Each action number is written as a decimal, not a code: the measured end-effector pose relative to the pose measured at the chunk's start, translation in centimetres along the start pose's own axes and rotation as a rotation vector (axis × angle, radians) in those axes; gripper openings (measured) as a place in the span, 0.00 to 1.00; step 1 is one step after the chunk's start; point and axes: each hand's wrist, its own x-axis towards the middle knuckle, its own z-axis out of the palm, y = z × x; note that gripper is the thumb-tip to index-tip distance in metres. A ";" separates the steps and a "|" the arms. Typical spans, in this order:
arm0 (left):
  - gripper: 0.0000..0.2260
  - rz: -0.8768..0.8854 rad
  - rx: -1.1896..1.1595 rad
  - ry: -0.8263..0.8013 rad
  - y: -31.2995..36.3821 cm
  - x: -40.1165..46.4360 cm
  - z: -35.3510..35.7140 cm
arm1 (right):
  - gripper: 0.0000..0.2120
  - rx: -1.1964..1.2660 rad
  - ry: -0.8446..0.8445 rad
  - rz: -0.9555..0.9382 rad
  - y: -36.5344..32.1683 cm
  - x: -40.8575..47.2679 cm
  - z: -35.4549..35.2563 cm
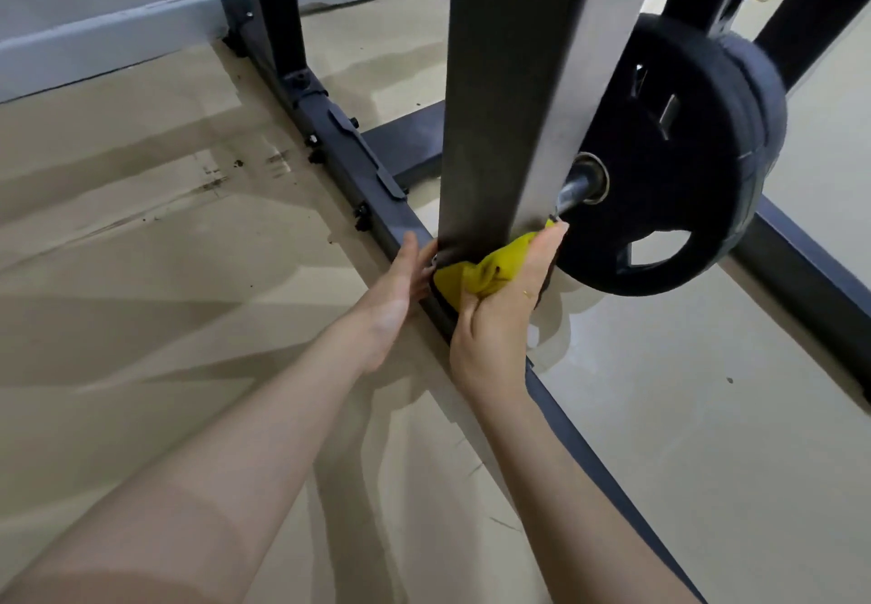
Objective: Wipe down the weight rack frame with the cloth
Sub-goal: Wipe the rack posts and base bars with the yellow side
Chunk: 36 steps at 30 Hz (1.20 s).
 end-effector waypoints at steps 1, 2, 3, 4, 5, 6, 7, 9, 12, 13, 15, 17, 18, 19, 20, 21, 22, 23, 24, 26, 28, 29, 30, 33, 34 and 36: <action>0.27 -0.029 -0.016 0.002 0.3 0.3 -0.3 | 0.40 -0.096 0.021 -0.123 -0.8 0.5 -0.3; 0.29 -0.054 -0.034 0.000 0.7 0.5 -0.6 | 0.40 -0.195 0.040 -0.228 -1.2 1.1 -0.7; 0.31 -0.064 -0.058 -0.003 1.2 0.7 -0.8 | 0.40 -0.292 0.048 -0.331 -1.6 1.9 -1.3; 0.32 -0.056 -0.083 -0.006 1.7 0.8 -1.0 | 0.40 -0.386 0.049 -0.427 -2.0 2.5 -2.1; 0.33 -0.042 -0.101 -0.010 2.2 0.8 -1.2 | 0.41 -0.454 0.035 -0.527 -2.3 3.2 -3.0; 0.33 -0.024 -0.113 -0.015 2.8 0.7 -1.4 | 0.40 -0.499 0.007 -0.639 -2.7 3.7 -3.9; 0.34 0.001 -0.123 -0.022 3.3 0.6 -1.6 | 0.37 -0.534 -0.024 -0.749 -3.3 4.0 -4.8; 0.34 0.050 -0.168 -0.037 4.5 0.2 -2.1 | 0.32 -0.581 -0.066 -0.964 -5.5 4.5 -5.6; 0.30 0.107 -0.322 -0.017 5.5 -0.2 -3.0 | 0.26 -0.685 -0.088 -1.212 -9.5 5.9 -4.9; 0.27 0.115 -0.340 0.001 5.9 -0.3 -3.2 | 0.22 -0.812 -0.065 -1.259 -10.5 6.7 -4.3; 0.27 0.115 -0.312 0.030 6.3 -0.7 -3.7 | 0.20 -1.197 -0.068 -1.248 -11.0 8.4 -3.2; 0.29 0.089 -0.301 0.055 6.0 -0.9 -4.6 | 0.25 -1.589 -0.210 -1.108 -10.0 8.5 -2.0; 0.30 0.076 -0.297 0.050 5.9 -1.2 -5.0 | 0.27 -1.716 -0.372 -1.053 -8.7 7.8 -1.5; 0.31 0.065 -0.290 0.045 5.7 -1.5 -5.5 | 0.29 -1.797 -0.552 -1.023 -7.2 6.7 -1.1; 0.32 0.062 -0.276 0.039 5.2 -1.7 -6.0 | 0.33 -1.827 -0.720 -0.999 -5.4 5.5 -0.9; 0.32 0.069 -0.270 0.038 4.9 -1.9 -6.4 | 0.36 -1.864 -0.860 -0.969 -4.1 4.5 -0.6; 0.32 0.076 -0.272 0.040 4.4 -2.0 -6.8 | 0.37 -1.899 -0.940 -0.968 -3.4 3.9 -0.3; 0.32 0.077 -0.289 0.043 4.3 -2.2 -7.1 | 0.34 -1.902 -0.953 -1.000 -3.4 3.9 -0.3; 0.32 0.076 -0.302 0.047 4.2 -2.2 -7.4 | 0.31 -1.881 -0.905 -1.031 -4.0 4.5 -0.2; 0.32 0.067 -0.307 0.065 4.3 -2.1 -7.7 | 0.26 -1.780 -0.572 -1.138 -6.4 6.1 -0.5; 0.32 0.055 -0.314 0.089 4.5 -2.0 -7.6 | 0.22 -1.624 -0.264 -1.210 -9.2 8.5 -1.6; 0.31 0.057 -0.314 0.091 4.7 -1.9 -7.2 | 0.24 -1.580 -0.175 -1.215 -9.9 9.5 -2.4; 0.31 0.060 -0.308 0.082 4.8 -1.8 -6.8 | 0.27 -1.583 -0.133 -1.199 -10.1 10.2 -3.2; 0.31 0.050 -0.278 0.016 5.2 -1.7 -5.3 | 0.23 -1.704 -0.227 -1.244 -6.8 8.3 -3.5; 0.31 0.048 -0.271 -0.001 5.1 -1.7 -4.9 | 0.22 -1.801 -0.427 -1.228 -4.8 6.4 -3.4; 0.31 0.045 -0.265 -0.009 4.6 -1.7 -4.3 | 0.28 -1.939 -0.820 -1.137 -1.6 3.3 -3.1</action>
